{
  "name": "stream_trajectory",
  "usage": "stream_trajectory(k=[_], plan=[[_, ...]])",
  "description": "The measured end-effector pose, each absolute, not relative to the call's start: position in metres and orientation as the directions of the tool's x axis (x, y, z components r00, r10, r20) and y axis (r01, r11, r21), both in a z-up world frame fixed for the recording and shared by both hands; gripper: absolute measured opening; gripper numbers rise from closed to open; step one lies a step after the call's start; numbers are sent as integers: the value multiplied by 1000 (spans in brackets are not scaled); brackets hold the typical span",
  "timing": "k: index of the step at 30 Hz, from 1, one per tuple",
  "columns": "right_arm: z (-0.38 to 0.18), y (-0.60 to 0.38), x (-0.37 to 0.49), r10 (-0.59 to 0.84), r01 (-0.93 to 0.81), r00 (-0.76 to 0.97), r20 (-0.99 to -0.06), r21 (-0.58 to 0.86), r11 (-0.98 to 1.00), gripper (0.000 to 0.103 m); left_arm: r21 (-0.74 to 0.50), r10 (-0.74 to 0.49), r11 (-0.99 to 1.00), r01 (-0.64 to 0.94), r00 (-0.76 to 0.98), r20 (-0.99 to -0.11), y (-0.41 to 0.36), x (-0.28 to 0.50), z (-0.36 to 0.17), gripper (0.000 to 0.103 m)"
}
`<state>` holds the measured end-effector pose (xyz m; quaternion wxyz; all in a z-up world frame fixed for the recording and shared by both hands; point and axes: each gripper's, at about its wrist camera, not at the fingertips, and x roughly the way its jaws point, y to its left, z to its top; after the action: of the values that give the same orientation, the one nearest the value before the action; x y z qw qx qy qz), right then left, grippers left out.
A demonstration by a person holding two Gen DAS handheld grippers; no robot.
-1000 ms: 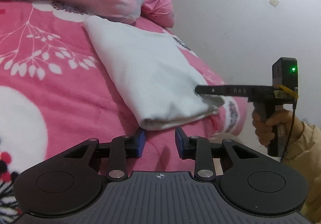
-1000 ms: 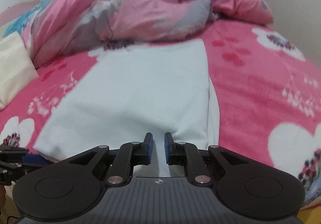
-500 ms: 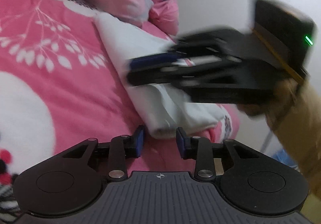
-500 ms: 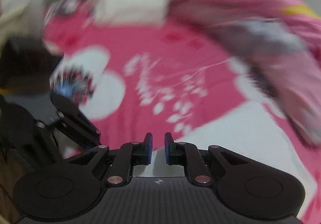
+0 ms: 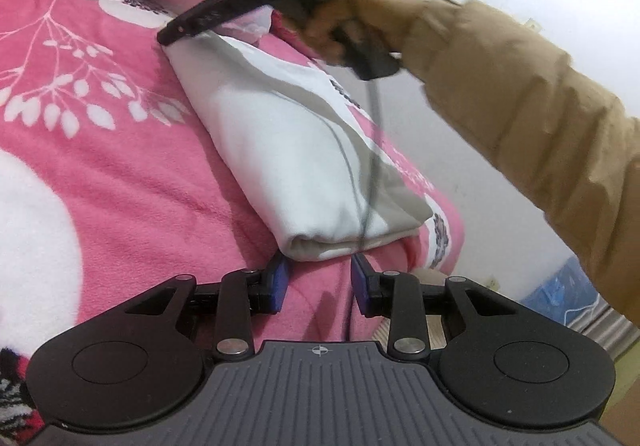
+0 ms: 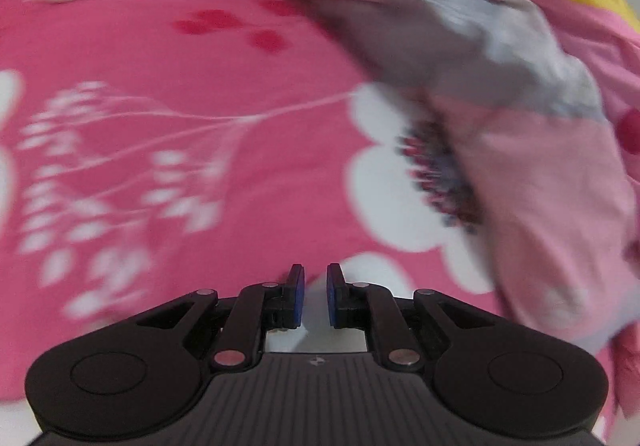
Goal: Fold clothes
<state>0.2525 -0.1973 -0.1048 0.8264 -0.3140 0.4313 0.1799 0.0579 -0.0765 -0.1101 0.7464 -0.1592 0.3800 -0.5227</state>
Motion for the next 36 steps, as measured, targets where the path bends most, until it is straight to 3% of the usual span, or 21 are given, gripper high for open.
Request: stream_trajectory(k=[7, 11, 15, 20, 26, 29, 32, 36], plan=[[-97, -204, 247, -15, -422, 652, -758, -379, 823, 14, -631, -904, 399, 665, 169, -393, -74, 56, -111, 35], [-84, -190, 207, 104, -548, 610, -786, -324, 771, 14, -622, -901, 408, 668, 186, -392, -67, 56, -109, 37], [-95, -162, 149, 127, -703, 534, -836, -355, 617, 14, -617, -888, 454, 643, 270, -373, -43, 62, -102, 38], [-92, -151, 81, 168, -745, 543, -822, -380, 548, 18, -649, -875, 482, 589, 370, -313, -16, 71, -94, 39], [-82, -156, 27, 286, -771, 466, -837, -226, 595, 18, -677, -863, 492, 548, 412, -294, -12, 84, -90, 40], [-65, -176, 16, 363, -732, 475, -801, -131, 669, 17, -662, -858, 500, 558, 424, -290, -19, 84, -83, 40], [-45, -219, 23, 372, -601, 588, -718, -80, 795, 17, -640, -857, 502, 581, 432, -280, -31, 91, -74, 40], [-34, -295, 56, 223, -305, 759, -611, -32, 952, 18, -549, -849, 527, 649, 432, -305, -70, 103, -62, 40]])
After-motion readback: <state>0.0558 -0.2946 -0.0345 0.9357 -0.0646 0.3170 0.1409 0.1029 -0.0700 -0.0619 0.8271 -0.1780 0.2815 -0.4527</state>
